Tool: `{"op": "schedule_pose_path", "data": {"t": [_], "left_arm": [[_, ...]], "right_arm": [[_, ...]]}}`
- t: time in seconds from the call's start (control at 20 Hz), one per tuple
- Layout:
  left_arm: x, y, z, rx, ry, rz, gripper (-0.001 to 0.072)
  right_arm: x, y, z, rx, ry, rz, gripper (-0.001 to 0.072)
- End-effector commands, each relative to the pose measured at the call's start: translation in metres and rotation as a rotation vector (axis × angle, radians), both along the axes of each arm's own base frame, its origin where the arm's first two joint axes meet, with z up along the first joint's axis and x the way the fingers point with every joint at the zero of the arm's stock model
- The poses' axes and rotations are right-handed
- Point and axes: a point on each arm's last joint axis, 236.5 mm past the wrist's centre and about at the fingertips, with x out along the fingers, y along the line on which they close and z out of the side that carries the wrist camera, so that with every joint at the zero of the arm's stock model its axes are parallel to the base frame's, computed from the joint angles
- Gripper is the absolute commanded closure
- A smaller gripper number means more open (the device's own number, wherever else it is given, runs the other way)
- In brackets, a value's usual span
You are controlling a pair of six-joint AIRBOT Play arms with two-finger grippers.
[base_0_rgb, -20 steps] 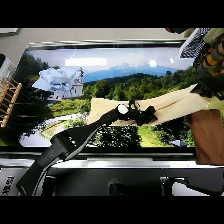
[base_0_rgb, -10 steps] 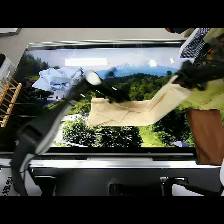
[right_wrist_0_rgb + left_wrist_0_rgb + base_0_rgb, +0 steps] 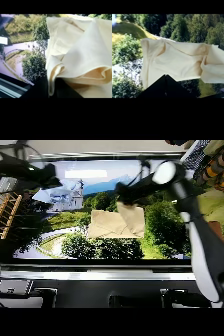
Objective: Fold the clothes and pants, and hang the long-sleeved shirts on hangers.
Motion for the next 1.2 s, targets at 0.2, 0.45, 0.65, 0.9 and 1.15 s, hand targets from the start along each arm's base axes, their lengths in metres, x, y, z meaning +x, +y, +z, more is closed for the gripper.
{"op": "schedule_pose_path", "data": {"t": [0.2,0.45,0.65,0.9,1.15], "left_arm": [[-0.009,0.051,0.014,0.047,-0.027,0.073,0.0691],[-0.010,0.050,0.002,0.053,-0.001,0.060,0.0691],[-0.009,0.051,0.002,0.057,-0.003,0.055,0.0691],[-0.009,0.051,0.002,0.057,-0.004,0.056,0.0691],[-0.009,0.051,0.002,0.057,-0.004,0.056,0.0691]], "right_arm": [[-0.003,0.067,-0.097,-0.058,0.120,0.035,0.0680],[-0.001,0.080,-0.120,-0.024,0.173,0.026,0.0537],[-0.019,0.116,-0.082,0.166,0.177,0.131,0.0372],[-0.024,0.106,-0.004,0.261,0.024,0.198,0.0216],[0.024,-0.031,0.031,0.087,-0.114,0.029,0.0216]]}}
